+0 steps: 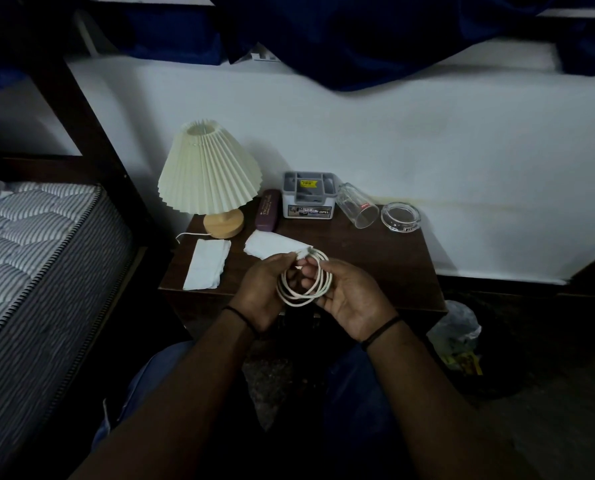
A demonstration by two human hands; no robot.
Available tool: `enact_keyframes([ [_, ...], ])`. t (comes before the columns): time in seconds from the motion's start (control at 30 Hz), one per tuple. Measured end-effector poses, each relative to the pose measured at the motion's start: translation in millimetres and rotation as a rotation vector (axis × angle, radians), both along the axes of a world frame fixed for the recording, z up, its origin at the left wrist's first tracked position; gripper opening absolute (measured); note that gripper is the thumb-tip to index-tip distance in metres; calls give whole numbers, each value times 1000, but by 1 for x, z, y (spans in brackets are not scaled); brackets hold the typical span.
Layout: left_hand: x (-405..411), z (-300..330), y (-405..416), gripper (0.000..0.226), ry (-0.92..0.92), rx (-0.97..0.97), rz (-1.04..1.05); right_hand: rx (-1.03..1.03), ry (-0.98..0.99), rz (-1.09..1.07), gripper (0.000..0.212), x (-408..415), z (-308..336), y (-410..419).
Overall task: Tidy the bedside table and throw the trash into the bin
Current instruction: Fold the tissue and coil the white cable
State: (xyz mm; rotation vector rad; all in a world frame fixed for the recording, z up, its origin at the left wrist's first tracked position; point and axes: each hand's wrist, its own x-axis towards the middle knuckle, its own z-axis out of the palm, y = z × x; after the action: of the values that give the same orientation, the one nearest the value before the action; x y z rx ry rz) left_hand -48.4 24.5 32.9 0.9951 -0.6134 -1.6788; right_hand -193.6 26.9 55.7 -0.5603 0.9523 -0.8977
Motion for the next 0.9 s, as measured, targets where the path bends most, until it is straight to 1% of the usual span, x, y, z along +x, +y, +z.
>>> enact_keyframes([
  [0.1,-2,-11,-1,22,-128,78,86,-57,152,-30,23,3,-5,0],
  [0.17,-3,-15,-1,25,-171,95,111,-137,280,-43,21,4,-6,2],
  [0.27,-5,-14,-2,37,-158,101,84,-203,363,-96,16,8,-7,3],
  [0.37,-5,-14,-2,49,-134,104,21,-208,417,-140,16,7,-10,2],
  [0.43,-5,-16,-2,53,-109,117,3,-197,426,-146,12,5,-13,1],
  [0.5,-7,-14,0,49,-112,138,-2,-180,418,-141,11,5,-14,0],
  [0.67,-6,-14,1,22,-292,81,42,-164,406,-135,10,2,-16,-2],
  [0.73,-4,-15,1,15,-322,71,38,-164,399,-133,9,1,-17,-2],
  [0.8,-2,-18,1,14,-358,74,37,-154,387,-133,8,0,-18,-3],
  [0.9,0,-21,1,25,-430,69,51,-133,374,-133,7,-1,-20,-5],
])
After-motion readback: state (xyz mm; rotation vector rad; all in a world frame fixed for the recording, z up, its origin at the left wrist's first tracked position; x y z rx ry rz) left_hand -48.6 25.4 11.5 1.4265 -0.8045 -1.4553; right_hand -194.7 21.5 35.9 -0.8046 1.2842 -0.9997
